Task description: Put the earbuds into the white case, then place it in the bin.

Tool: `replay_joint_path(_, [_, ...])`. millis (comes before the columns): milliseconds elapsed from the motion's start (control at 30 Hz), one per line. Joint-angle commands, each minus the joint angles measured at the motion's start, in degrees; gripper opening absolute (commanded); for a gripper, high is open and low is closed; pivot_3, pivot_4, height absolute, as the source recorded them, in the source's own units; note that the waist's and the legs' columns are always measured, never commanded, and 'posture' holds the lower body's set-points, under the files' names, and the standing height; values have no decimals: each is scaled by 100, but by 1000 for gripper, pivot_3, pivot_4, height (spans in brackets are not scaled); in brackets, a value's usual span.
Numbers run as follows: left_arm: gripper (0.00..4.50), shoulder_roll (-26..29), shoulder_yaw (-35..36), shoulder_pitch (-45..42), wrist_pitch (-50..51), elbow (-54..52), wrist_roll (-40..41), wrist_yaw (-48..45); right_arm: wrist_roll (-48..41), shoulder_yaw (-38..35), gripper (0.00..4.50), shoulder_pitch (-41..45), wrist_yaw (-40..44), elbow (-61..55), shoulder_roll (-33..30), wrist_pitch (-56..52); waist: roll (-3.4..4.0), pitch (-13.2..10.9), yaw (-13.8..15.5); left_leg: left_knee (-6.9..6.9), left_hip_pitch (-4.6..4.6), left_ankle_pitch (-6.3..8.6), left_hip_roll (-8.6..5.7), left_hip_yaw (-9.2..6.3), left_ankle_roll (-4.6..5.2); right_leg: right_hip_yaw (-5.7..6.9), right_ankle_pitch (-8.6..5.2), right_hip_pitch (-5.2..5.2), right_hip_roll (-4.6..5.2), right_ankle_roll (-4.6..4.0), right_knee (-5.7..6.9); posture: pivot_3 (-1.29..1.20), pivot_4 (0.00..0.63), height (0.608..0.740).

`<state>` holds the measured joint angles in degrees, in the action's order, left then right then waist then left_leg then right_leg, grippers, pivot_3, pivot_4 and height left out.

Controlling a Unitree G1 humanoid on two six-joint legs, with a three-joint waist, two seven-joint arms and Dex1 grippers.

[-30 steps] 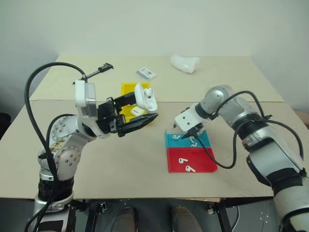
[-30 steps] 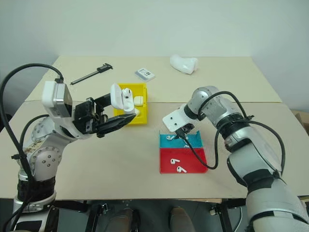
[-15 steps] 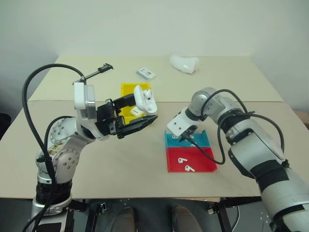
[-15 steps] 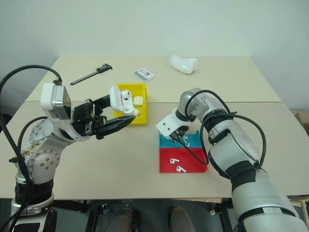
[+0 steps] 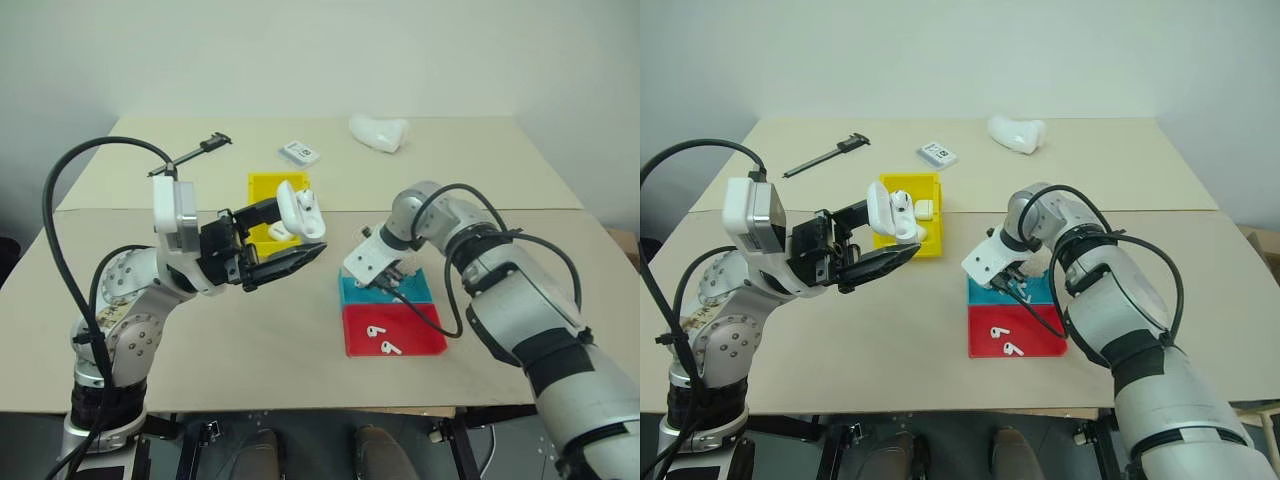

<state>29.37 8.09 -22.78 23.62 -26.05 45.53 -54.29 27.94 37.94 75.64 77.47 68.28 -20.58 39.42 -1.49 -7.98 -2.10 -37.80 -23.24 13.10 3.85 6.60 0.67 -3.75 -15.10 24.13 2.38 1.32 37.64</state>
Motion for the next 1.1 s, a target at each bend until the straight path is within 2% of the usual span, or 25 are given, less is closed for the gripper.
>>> replay_joint_path(33, [2783, 55, 148, -21, -118, -205, 142, 45, -10, -94, 1426, -57, 76, 18, 35, 91, 0, 0, -17, 1, 0, 0, 0, -1, 0, 0, 0, 1, 0, 0, 0, 0, 150, 740])
replay_joint_path(833, [2783, 108, 119, -69, -153, -140, 165, -8, -13, -308, 1426, -153, 120, -142, 78, 70, 0, 0, -35, 3, 2, 0, 0, -5, -1, 0, -1, 0, 0, -1, 1, 0, 150, 740])
replay_joint_path(933, [2783, 109, 121, -63, -153, -152, 158, 7, 2, -305, 2028, -159, 108, -139, 77, 68, 0, 0, -34, 3, 2, -1, 0, -5, -1, 0, -1, 0, 0, -1, 2, 0, 150, 740])
replay_joint_path(1000, [2783, 108, 120, -58, -155, -161, 154, 15, 7, -311, 2649, -164, 100, -146, 74, 70, 0, 0, -33, 3, 2, 0, 0, -6, -1, 0, -1, 0, 0, -1, 1, 0, 150, 740])
replay_joint_path(1100, [2783, 113, 122, -52, -154, -172, 150, 24, -5, -326, 2649, -162, 107, -156, 84, 85, 0, 0, -33, 3, 2, 0, 0, -5, -1, 0, -1, -1, 0, -1, 1, 0, 150, 740])
